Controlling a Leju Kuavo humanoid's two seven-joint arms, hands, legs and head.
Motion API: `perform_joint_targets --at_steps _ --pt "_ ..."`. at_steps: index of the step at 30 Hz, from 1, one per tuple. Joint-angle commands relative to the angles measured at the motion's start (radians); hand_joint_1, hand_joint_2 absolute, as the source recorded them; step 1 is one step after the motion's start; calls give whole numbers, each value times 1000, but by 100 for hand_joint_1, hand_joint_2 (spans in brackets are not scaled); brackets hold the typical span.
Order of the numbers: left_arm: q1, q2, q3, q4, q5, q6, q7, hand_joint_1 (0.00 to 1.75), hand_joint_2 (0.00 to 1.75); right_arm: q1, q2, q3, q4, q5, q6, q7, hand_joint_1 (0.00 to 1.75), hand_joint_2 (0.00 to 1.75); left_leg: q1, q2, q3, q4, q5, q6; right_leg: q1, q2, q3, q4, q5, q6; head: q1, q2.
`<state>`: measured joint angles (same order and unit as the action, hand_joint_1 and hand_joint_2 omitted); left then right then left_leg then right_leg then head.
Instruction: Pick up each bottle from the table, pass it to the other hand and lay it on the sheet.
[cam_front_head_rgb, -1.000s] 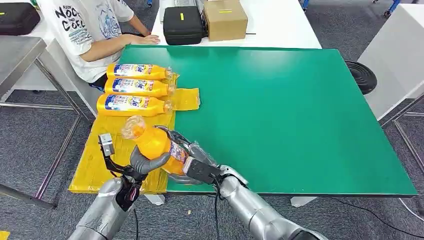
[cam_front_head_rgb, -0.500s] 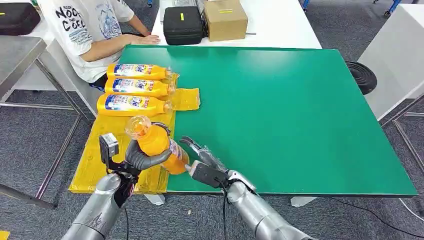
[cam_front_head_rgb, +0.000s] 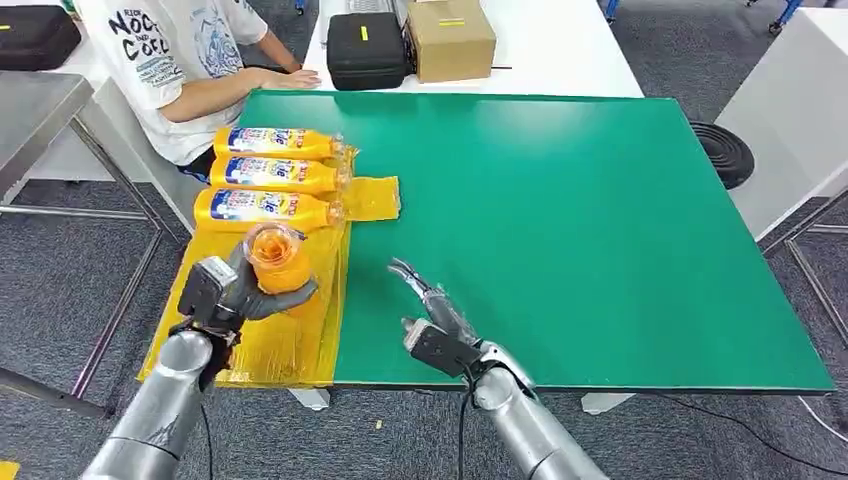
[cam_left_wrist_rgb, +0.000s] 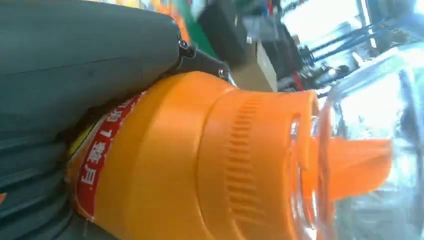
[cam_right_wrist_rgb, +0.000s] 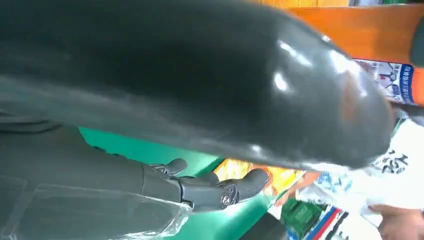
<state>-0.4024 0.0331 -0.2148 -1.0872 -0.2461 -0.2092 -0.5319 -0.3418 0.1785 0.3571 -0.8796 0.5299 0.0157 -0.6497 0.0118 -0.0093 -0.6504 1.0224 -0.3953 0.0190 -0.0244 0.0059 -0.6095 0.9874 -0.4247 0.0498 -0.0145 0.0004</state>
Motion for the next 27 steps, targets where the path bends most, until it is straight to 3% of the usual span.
perform_joint_targets --at_steps 1,7,11,13,21,27 --pt "-266 187 -179 95 -346 -1 108 175 175 88 -47 -98 -165 15 -1 19 0 0 2 -4 0 1 0 -1 2 -6 1 1 -1 -2 0 0" --pt "-429 289 -399 203 -486 -139 83 175 175 119 -49 -140 -222 18 2 19 0 0 1 -3 1 1 0 -1 2 -4 2 1 0 -5 0 0" --pt "-545 305 -548 241 -513 -239 92 175 175 116 -47 -167 -233 11 3 25 0 0 2 -2 -1 2 1 -2 2 -4 0 1 0 -4 0 0" --pt "-546 301 -568 245 -517 -249 93 175 175 118 -50 -171 -238 10 2 25 0 0 2 -3 0 2 1 -2 2 -4 1 1 0 -4 0 0" --pt "-514 387 -699 251 -421 -290 122 175 175 155 -57 -180 -272 1 2 23 0 0 1 2 4 0 -1 -2 2 0 4 0 0 -5 0 0" --pt "-481 352 -764 367 -386 -246 151 175 175 138 -52 -180 -272 -2 1 29 0 0 0 1 2 -1 1 -2 1 0 2 0 1 -4 0 0"
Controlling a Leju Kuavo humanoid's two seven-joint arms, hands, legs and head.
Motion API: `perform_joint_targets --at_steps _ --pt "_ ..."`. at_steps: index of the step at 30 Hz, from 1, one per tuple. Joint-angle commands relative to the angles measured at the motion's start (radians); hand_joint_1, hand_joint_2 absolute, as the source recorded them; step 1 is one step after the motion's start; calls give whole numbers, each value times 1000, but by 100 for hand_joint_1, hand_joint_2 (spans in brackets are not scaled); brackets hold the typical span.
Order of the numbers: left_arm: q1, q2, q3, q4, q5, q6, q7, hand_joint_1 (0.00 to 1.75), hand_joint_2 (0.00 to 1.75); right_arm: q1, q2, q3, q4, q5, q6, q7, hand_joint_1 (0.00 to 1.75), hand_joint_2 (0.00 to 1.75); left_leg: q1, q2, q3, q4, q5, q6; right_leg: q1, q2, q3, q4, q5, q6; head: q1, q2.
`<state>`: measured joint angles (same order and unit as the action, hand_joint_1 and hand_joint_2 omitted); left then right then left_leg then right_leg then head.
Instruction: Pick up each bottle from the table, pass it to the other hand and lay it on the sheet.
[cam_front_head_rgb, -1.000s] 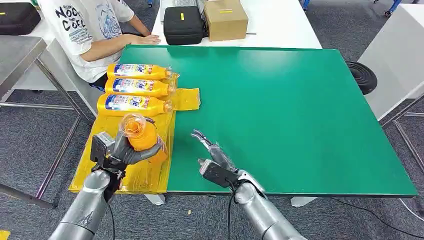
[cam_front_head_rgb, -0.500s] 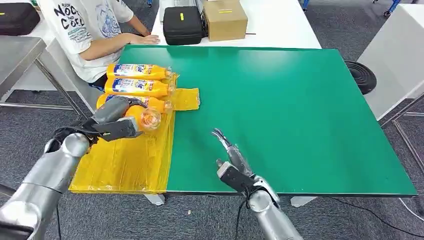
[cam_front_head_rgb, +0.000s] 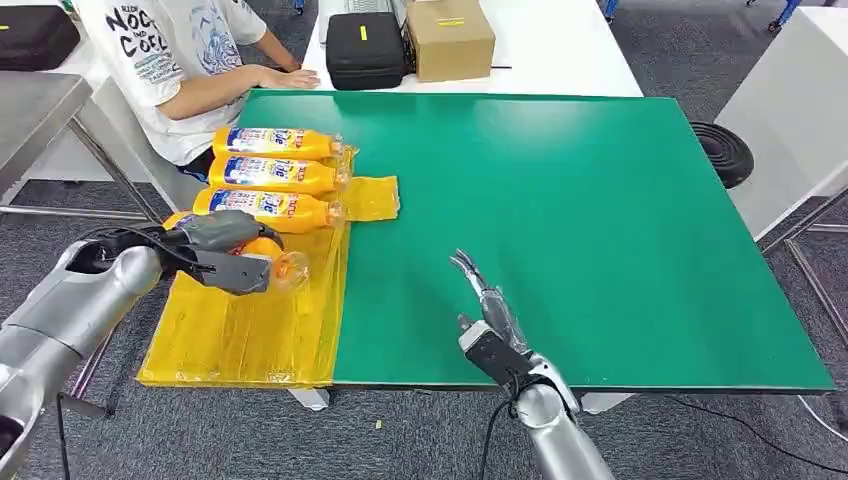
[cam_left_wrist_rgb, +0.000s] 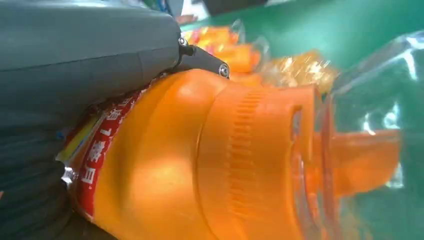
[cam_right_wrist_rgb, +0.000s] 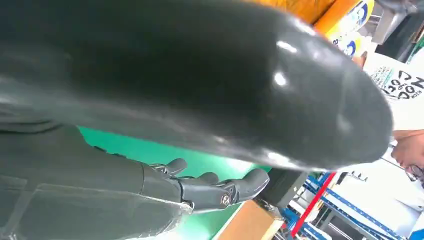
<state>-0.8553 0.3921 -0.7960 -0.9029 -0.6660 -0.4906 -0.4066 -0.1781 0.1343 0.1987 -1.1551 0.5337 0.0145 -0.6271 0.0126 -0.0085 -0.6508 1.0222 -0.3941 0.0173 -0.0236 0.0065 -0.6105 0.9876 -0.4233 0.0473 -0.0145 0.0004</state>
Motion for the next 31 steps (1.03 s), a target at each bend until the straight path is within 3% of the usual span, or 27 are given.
perform_joint_targets --at_steps 1,9,23,24,25,31 --pt "-25 -16 -190 196 36 47 26 175 175 -26 -8 -21 3 -6 2 6 0 0 0 1 6 -1 -1 0 0 0 6 -1 -1 -2 0 0" --pt "67 -29 -138 209 97 182 82 175 175 -18 10 -33 -6 -2 4 12 0 0 0 0 4 -1 -1 0 0 0 4 -1 -1 -2 0 0" --pt "91 -70 -157 262 66 231 102 168 175 -41 14 -27 41 4 3 4 0 0 0 1 5 -1 -1 0 1 0 6 -2 -1 -2 0 0" --pt "96 -78 -154 276 58 243 105 159 175 -43 14 -28 47 2 4 0 0 0 0 1 5 -1 -1 0 0 0 5 -2 0 -2 0 0" --pt "100 -79 -155 277 58 244 105 162 175 -44 14 -28 47 2 4 0 0 0 0 1 4 -1 -1 0 0 0 4 -1 0 -2 0 0" --pt "96 -87 -167 295 36 248 99 140 175 -59 16 -28 73 0 4 -9 0 0 0 1 5 -2 -1 0 0 0 6 -2 0 -2 0 0"
